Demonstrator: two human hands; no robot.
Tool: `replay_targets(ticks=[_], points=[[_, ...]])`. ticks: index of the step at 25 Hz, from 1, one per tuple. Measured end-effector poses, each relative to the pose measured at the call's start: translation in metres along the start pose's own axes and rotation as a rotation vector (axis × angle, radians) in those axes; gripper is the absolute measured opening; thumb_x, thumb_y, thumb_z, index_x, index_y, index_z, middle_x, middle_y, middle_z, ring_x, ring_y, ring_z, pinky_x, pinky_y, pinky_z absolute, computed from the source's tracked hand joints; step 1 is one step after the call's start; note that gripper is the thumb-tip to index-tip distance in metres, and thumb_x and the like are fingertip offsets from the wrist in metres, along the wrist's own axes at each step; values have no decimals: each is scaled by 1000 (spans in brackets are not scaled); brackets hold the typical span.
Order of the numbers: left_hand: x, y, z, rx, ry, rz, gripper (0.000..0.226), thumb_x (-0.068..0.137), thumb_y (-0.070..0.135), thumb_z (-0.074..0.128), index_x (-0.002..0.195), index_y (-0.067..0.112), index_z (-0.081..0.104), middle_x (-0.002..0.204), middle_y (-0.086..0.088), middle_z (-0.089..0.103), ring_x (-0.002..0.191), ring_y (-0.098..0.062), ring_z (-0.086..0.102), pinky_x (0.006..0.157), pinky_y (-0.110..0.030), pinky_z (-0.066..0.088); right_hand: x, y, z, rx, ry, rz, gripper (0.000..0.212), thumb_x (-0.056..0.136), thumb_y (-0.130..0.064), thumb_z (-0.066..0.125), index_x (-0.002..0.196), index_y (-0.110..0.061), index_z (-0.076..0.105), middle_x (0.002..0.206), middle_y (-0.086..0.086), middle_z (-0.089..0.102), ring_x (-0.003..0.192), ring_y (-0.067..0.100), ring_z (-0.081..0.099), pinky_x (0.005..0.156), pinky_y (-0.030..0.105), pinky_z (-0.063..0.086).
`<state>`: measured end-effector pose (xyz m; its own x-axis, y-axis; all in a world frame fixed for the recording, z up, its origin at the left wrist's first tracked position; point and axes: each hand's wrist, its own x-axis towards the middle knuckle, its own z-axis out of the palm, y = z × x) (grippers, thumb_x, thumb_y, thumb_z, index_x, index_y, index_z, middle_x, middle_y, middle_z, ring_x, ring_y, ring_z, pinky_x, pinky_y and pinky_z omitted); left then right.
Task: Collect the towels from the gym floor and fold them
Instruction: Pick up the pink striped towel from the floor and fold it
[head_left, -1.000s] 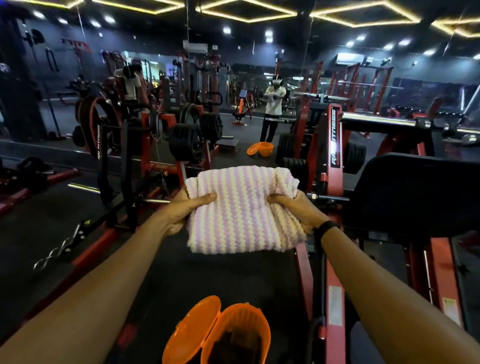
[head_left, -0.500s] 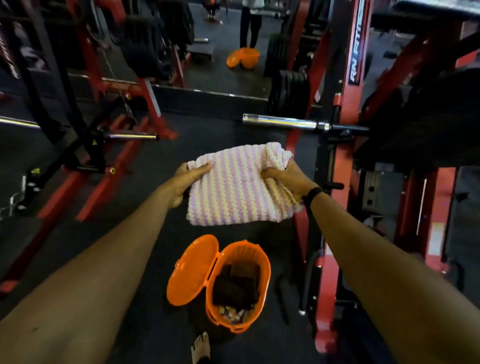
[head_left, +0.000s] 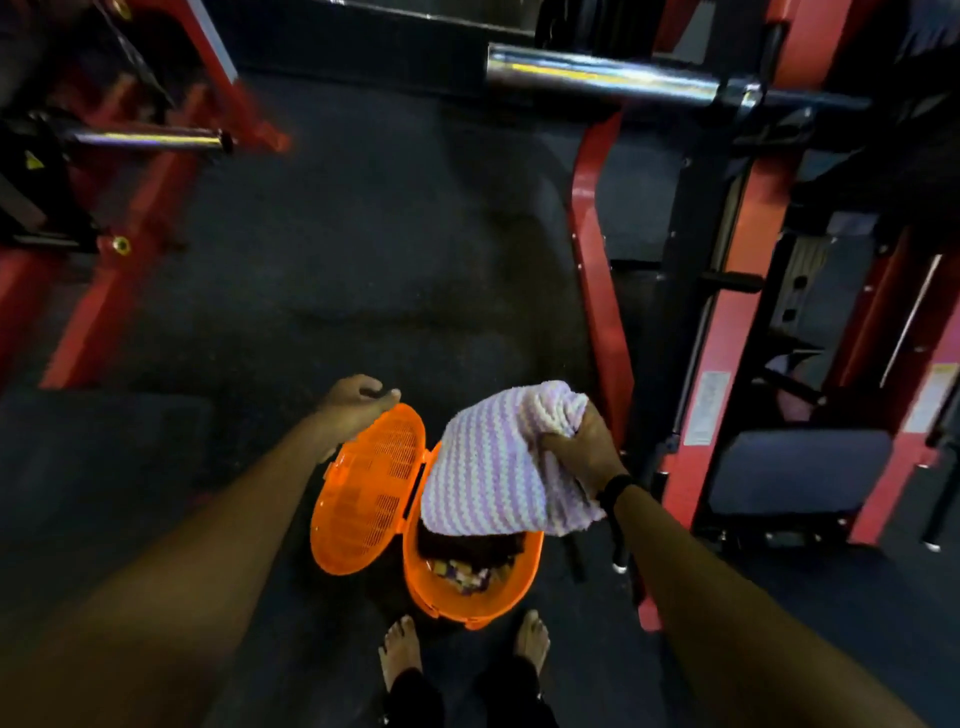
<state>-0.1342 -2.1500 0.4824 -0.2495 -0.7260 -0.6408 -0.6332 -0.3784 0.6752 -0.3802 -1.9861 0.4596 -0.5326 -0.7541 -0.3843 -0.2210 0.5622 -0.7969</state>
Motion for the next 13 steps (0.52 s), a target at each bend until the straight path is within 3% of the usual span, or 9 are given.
replay_targets(ticks=[2, 4, 6, 8, 10, 13], points=[[30, -17, 21, 40, -21, 14, 40, 92, 32, 60, 127, 13, 52, 119, -9, 60, 105, -25, 58, 81, -32, 44, 23, 40, 14, 26, 2, 79, 51, 50, -41, 73, 92, -21, 53, 98, 7, 64, 95, 22, 62, 88, 53, 50], [53, -34, 43, 90, -54, 22, 37, 92, 28, 60, 125, 12, 54, 114, -11, 60, 99, -23, 58, 80, -29, 43, 40, 63, 21, 9, -14, 125, 50, 55, -30, 75, 97, -20, 51, 98, 2, 61, 95, 16, 59, 89, 51, 50], [79, -56, 65, 166, -74, 29, 36, 91, 27, 61, 122, 11, 55, 114, -12, 62, 100, -23, 59, 82, -30, 44, 58, 90, 28, -81, -42, 200, 80, 59, -33, 84, 126, -21, 40, 113, 1, 54, 109, 18, 53, 97, 46, 46], [100, -77, 84, 250, -104, 55, 35, 90, 28, 62, 121, 11, 56, 115, -11, 63, 103, -25, 60, 84, -30, 45, 75, 119, 30, -229, -1, 307, 112, 68, -35, 84, 150, -12, 10, 138, 13, 41, 128, 27, 43, 107, 45, 37], [114, -95, 102, 359, -127, 97, 36, 89, 30, 63, 119, 10, 57, 116, -11, 63, 104, -25, 60, 83, -29, 44, 84, 145, 33, -351, -4, 328, 109, 77, -39, 76, 152, -9, 3, 151, 22, 24, 137, 38, 30, 111, 45, 30], [130, -116, 136, 484, -190, 175, 47, 83, 43, 63, 119, 13, 57, 115, -18, 64, 106, -28, 60, 86, -33, 44, 88, 181, 50, -525, -159, 259, 100, 78, -51, 67, 152, -13, 10, 152, 19, 21, 137, 40, 26, 109, 45, 30]])
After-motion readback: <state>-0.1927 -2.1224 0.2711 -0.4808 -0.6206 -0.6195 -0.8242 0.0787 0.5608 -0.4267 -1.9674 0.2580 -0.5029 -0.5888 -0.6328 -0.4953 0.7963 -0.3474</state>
